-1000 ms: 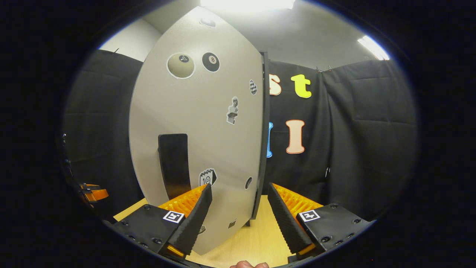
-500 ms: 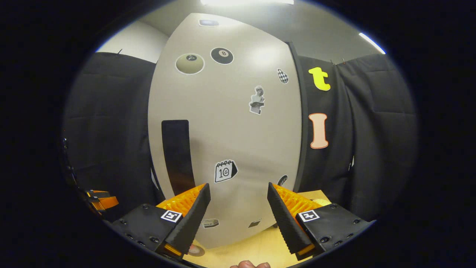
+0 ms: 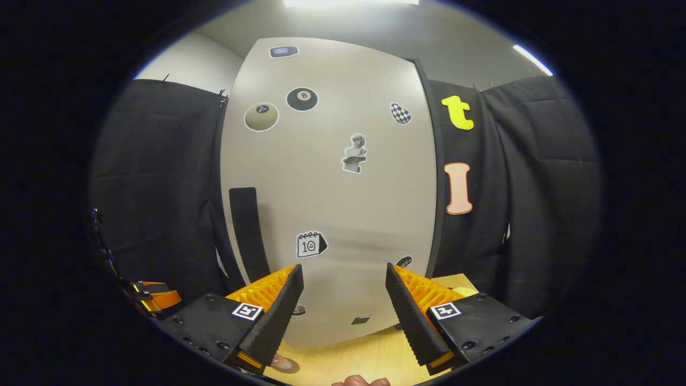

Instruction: Open the cabinet door with the right hand, grasp the bottle in the cabinet with the left hand and place it on the coaster, then close the cabinet door with the right hand.

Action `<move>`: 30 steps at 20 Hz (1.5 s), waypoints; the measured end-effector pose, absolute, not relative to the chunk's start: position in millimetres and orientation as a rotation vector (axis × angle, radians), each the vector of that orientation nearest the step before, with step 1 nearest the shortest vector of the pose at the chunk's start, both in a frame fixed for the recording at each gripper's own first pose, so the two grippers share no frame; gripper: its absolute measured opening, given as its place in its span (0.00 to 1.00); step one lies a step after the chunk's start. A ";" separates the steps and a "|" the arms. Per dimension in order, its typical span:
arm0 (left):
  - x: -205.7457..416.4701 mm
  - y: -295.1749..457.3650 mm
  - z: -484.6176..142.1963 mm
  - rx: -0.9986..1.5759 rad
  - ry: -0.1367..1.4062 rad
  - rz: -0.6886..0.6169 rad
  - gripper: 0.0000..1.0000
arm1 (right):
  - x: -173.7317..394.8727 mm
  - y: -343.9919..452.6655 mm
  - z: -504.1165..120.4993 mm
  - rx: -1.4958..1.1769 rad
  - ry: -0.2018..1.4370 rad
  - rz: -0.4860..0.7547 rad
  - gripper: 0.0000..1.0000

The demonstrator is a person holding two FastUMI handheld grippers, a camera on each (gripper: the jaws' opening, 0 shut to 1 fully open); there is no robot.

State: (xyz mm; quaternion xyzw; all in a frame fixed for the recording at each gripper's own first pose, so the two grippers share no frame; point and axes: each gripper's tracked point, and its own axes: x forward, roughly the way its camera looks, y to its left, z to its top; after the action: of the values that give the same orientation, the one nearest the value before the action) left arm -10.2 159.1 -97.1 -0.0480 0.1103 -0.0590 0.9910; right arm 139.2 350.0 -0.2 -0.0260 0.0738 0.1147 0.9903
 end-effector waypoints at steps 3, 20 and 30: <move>-1.2 132.6 -89.8 -0.106 0.215 -0.130 0.87 | 140.3 322.7 2.6 -0.059 0.122 0.213 0.98; -7.7 19.2 33.9 0.010 -0.003 -0.017 0.87 | 161.9 210.7 -28.7 0.016 0.177 0.216 0.97; -21.9 -36.1 12.7 0.000 0.033 0.001 0.87 | 154.0 170.2 -16.1 -0.024 0.132 0.230 0.98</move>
State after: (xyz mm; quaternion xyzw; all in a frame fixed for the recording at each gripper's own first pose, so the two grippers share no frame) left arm -21.9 -36.1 12.7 0.0001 0.0165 0.0006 0.9999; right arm 154.0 170.2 -16.1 -0.0118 0.0658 0.1144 0.9912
